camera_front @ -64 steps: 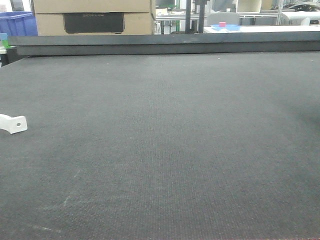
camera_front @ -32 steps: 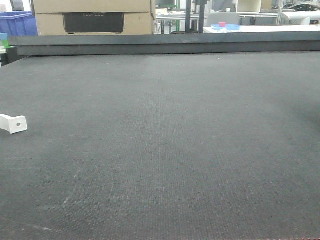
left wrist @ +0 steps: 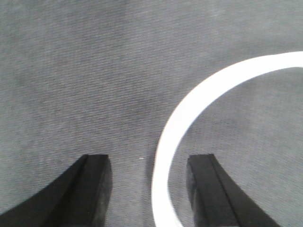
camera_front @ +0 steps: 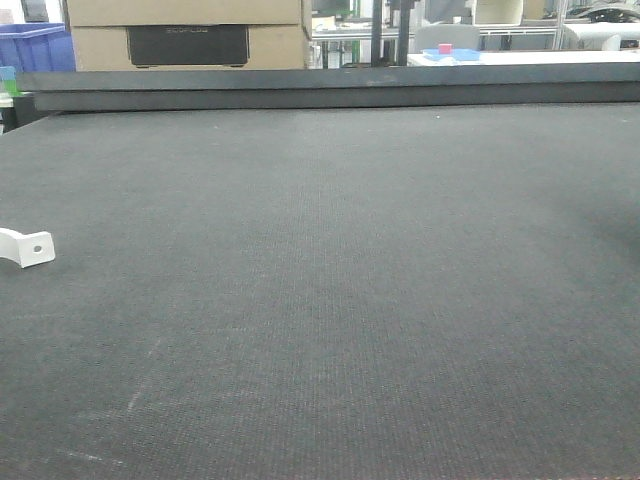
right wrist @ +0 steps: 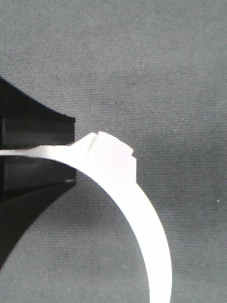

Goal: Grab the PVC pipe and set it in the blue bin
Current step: 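Close both grippers on the curved white clamp at two points, then lift the held clamp off the table with both grippers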

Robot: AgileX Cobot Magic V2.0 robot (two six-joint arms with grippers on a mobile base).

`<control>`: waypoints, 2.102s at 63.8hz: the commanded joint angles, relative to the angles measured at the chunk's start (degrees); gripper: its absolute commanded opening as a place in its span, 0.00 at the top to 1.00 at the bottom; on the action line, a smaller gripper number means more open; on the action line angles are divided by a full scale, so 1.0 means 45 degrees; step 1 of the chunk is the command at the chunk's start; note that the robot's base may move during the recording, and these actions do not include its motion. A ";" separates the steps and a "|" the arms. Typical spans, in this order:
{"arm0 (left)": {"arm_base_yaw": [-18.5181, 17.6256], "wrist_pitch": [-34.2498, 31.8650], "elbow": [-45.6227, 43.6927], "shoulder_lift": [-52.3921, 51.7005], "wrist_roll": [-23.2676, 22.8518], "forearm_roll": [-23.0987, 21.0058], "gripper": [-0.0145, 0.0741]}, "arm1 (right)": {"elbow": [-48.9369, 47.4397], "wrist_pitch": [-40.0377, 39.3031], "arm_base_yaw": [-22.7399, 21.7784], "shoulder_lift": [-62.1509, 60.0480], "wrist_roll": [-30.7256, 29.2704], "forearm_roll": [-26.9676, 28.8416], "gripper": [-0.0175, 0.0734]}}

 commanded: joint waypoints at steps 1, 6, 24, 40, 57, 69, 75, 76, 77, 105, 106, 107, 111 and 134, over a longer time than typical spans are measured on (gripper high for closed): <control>-0.0010 -0.0165 0.0024 0.0156 -0.0004 -0.0261 0.51 | -0.0071 -0.0174 -0.0059 -0.0125 -0.0120 -0.0001 0.99; -0.0119 -0.0195 0.0024 0.0442 0.0021 -0.0302 0.51 | -0.0052 -0.0229 -0.0059 -0.0125 -0.0120 -0.0001 0.99; -0.0149 0.0036 0.0024 0.0930 0.0322 -0.0364 0.52 | -0.0052 -0.0280 -0.0059 -0.0125 -0.0120 -0.0001 0.99; -0.0149 0.0298 0.0137 0.1064 0.0375 -0.0364 0.59 | -0.0052 -0.0375 -0.0059 -0.0125 -0.0120 -0.0001 0.99; -0.0149 0.0558 0.0137 0.1064 0.0375 -0.0364 0.79 | -0.0052 -0.0375 -0.0059 -0.0125 -0.0120 -0.0001 0.99; -0.0149 0.1447 0.0105 0.1040 0.0421 -0.1014 0.96 | -0.0180 0.0600 -0.0059 -0.0125 -0.0120 -0.0001 0.99; -0.0149 0.1642 -0.0019 0.0795 0.0668 -0.1582 0.96 | -0.0362 0.0998 -0.0059 -0.0216 -0.0120 -0.0001 0.99; -0.0149 0.1709 -0.0066 0.0729 0.0662 -0.1679 0.96 | -0.0392 0.0998 -0.0059 -0.0211 -0.0120 -0.0001 0.99; -0.0149 0.1738 -0.0109 0.0650 0.0662 -0.1778 0.96 | -0.0419 0.0998 -0.0059 -0.0243 -0.0120 -0.0001 0.99; -0.1572 0.2773 -0.1017 -0.3516 0.1282 -0.2635 0.96 | -0.1877 0.1839 -0.0059 -0.1843 -0.0120 0.0670 0.99; -0.1629 0.2772 -0.1017 -0.3669 0.1259 -0.2666 0.96 | -0.1951 0.1839 -0.0059 -0.1912 -0.0120 0.0670 0.99; -0.1678 0.2772 -0.1017 -0.3826 0.1226 -0.2732 0.96 | -0.1994 0.1839 -0.0059 -0.1990 -0.0120 0.0670 0.99; -0.1858 0.2913 -0.1017 -0.4509 0.1196 -0.3136 0.96 | -0.2178 0.1839 -0.0059 -0.2308 -0.0120 0.0670 0.99; -0.2138 0.1274 -0.1025 -0.7764 0.0875 -0.3874 0.96 | -0.2412 0.0948 -0.0059 -0.4155 -0.0926 0.0670 0.99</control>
